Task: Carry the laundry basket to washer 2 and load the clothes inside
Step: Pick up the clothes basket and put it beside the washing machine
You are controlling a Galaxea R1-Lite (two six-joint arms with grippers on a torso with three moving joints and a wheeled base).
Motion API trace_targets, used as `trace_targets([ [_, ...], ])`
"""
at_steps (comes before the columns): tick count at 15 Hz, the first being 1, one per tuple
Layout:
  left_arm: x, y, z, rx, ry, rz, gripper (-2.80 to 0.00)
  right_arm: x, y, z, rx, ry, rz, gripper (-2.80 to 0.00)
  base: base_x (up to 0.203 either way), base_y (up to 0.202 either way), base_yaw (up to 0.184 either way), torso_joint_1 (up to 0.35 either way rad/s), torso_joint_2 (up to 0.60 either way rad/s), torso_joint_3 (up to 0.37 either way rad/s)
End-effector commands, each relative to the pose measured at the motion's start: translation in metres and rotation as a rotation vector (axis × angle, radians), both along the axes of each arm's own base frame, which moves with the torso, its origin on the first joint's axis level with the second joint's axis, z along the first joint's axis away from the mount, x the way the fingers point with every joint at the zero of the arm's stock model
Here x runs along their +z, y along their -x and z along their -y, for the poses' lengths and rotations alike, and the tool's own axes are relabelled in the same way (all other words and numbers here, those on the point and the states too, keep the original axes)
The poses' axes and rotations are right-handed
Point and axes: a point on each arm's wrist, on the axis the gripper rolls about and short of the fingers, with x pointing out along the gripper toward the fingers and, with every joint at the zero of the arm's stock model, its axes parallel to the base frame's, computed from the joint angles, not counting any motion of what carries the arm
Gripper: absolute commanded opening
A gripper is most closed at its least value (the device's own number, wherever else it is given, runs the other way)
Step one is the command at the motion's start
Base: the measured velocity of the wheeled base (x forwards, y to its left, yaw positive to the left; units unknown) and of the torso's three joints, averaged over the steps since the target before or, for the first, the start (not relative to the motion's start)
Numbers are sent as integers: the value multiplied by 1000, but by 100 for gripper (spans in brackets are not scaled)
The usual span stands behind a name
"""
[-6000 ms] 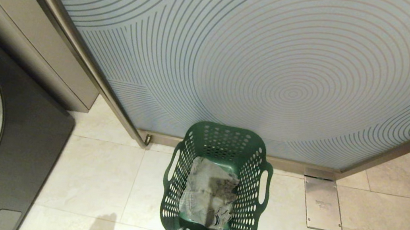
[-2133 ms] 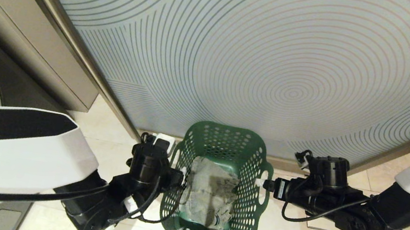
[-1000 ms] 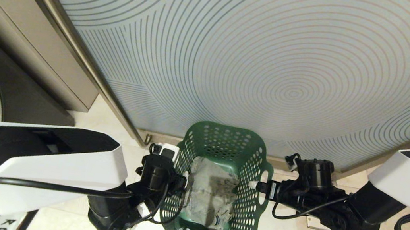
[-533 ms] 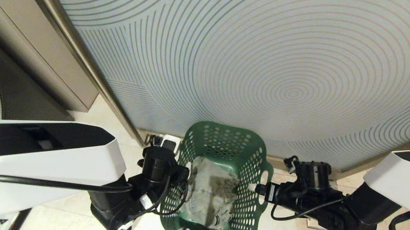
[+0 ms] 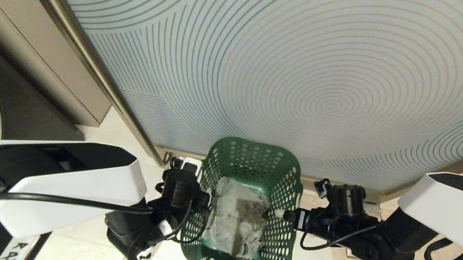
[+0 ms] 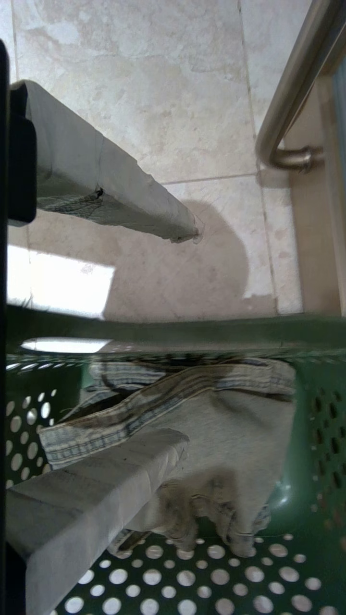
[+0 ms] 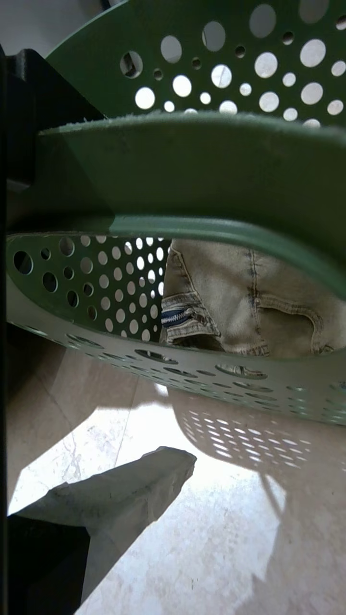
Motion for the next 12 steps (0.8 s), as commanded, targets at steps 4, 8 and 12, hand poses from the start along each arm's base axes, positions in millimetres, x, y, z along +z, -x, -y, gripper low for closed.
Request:
trace_targets([
  [4, -12, -4, 4, 1, -17, -24, 0, -1, 0, -9, 29, -20, 58, 0, 0, 0, 0, 0, 0, 0],
  [8, -8, -3, 3, 3, -20, -27, 0, 4, 2, -17, 49, -24, 88, 0, 0, 0, 0, 0, 0, 0],
  [12, -3, -2, 3, 14, -26, -24, 0, 25, 6, -20, 69, -44, 133, 0, 0, 0, 0, 0, 0, 0],
])
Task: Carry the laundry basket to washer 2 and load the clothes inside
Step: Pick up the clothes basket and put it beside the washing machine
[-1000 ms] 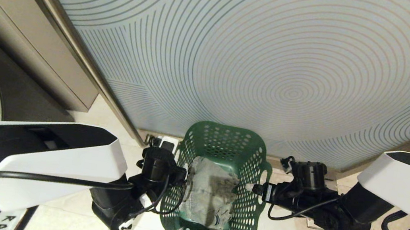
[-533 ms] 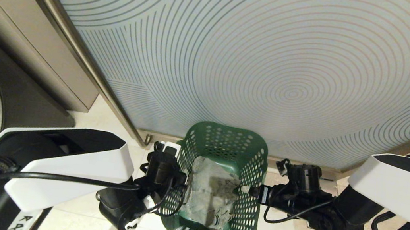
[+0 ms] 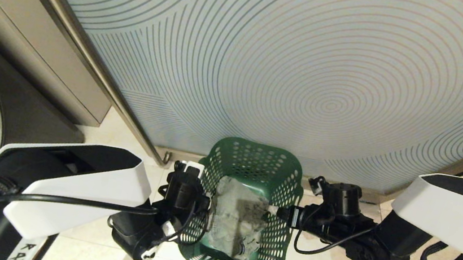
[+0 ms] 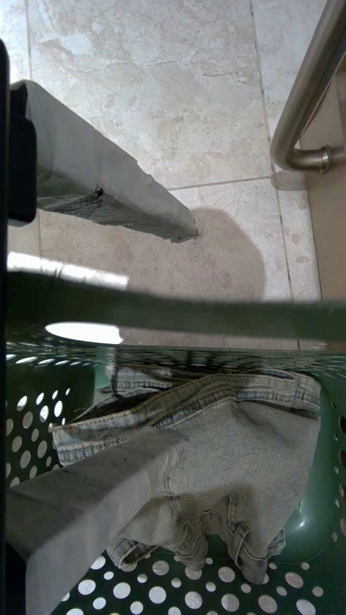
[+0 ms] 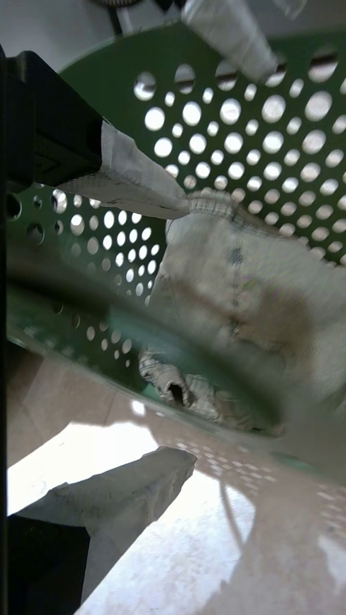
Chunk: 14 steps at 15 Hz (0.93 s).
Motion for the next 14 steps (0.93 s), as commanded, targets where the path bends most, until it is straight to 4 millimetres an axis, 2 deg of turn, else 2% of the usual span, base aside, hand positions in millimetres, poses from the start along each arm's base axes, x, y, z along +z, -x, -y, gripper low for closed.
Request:
trace_targets([
  [1, 7, 1, 0, 3, 9, 15, 0, 23, 5, -6, 23, -24, 52, 0, 0, 0, 0, 0, 0, 0],
  [3, 11, 2, -1, 3, 11, 19, 0, 40, 15, -19, 64, -36, 75, 0, 0, 0, 0, 0, 0, 0],
  [6, 12, 3, -2, 3, 13, 18, 0, 43, 24, -32, 106, -41, 81, 0, 0, 0, 0, 0, 0, 0],
  [8, 12, 4, -1, 0, 11, 18, 0, 43, 24, -32, 108, -44, 86, 0, 0, 0, 0, 0, 0, 0],
  [10, 11, 5, -1, -2, 8, 12, 0, 36, 22, -30, 100, -38, 66, 0, 0, 0, 0, 0, 0, 0],
  [14, 6, 8, -2, -4, 0, -1, 0, 8, 19, -26, 83, -10, -7, 0, 0, 0, 0, 0, 0, 0],
])
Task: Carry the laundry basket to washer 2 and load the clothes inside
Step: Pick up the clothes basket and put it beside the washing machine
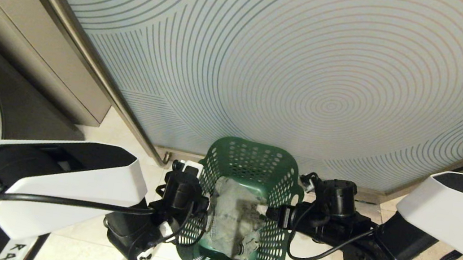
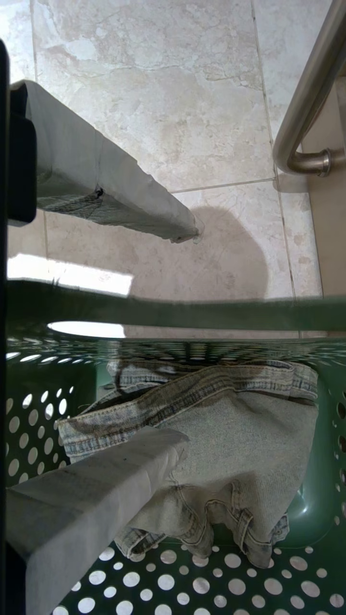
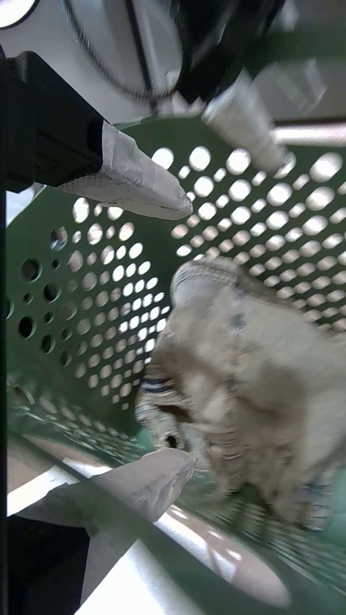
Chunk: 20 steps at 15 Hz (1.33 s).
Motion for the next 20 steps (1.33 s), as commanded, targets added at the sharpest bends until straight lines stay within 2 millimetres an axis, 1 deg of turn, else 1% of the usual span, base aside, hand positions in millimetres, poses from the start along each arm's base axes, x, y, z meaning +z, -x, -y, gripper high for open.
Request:
trace_targets([
  [1, 0, 0, 1, 2, 3, 6, 0, -15, -2, 0, -3, 13, -28, 0, 0, 0, 0, 0, 0, 0],
  [5, 4, 4, 4, -48, 21, -2, 0, -15, -3, 0, -4, 9, -8, 0, 0, 0, 0, 0, 0, 0],
  [7, 5, 1, 8, -65, 24, -3, 0, -13, -4, 0, -2, 0, 8, 0, 0, 0, 0, 0, 0, 0],
  [9, 9, -5, 10, 5, 9, 29, 0, -14, -4, -1, 0, -5, 19, 0, 0, 0, 0, 0, 0, 0],
  [10, 14, -6, 10, 26, 7, 46, 0, -13, -4, -1, 0, -5, 21, 0, 0, 0, 0, 0, 0, 0],
  [12, 16, -2, 9, 16, 5, 38, 0, -12, -5, -1, 0, -7, 25, 0, 0, 0, 0, 0, 0, 0],
  [13, 14, 2, 7, -29, 11, 14, 0, -13, -5, -1, -1, -6, 23, 0, 0, 0, 0, 0, 0, 0],
  [15, 10, 13, 3, -173, 40, -57, 0, -14, -5, -1, -3, -10, 21, 0, 0, 0, 0, 0, 0, 0],
  [17, 8, 13, -1, -192, 46, -75, 0, -14, -7, -2, -5, -10, 24, 0, 0, 0, 0, 0, 0, 0],
  [20, 2, 15, -1, -253, 64, -113, 0, -13, -8, -3, 0, -13, 29, 0, 0, 0, 0, 0, 0, 0],
])
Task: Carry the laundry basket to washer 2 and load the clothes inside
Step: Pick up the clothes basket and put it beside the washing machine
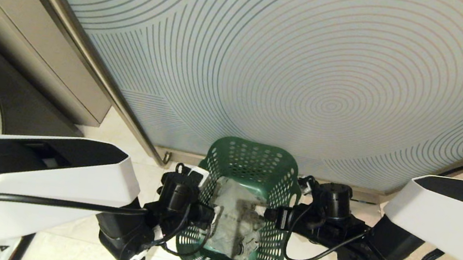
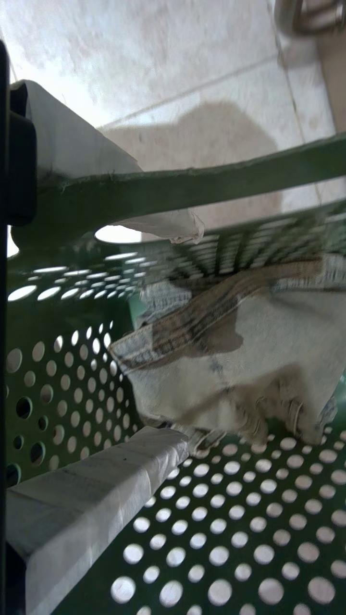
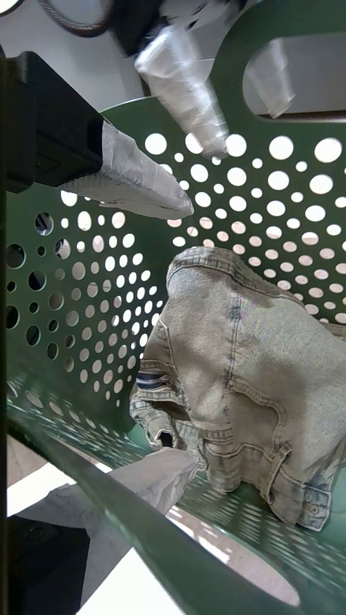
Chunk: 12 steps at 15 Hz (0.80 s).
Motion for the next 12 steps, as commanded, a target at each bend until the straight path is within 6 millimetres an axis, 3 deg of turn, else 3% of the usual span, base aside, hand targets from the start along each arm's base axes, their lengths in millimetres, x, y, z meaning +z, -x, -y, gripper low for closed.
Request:
trace_targets([
  [1, -4, 0, 1, -18, 1, -15, 0, 1, -2, -2, 6, -8, 11, 0, 0, 0, 0, 0, 0, 0],
  [12, -14, -14, 12, -44, 8, -32, 0, -4, -9, -5, 19, -30, 47, 0, 0, 0, 0, 0, 0, 0],
])
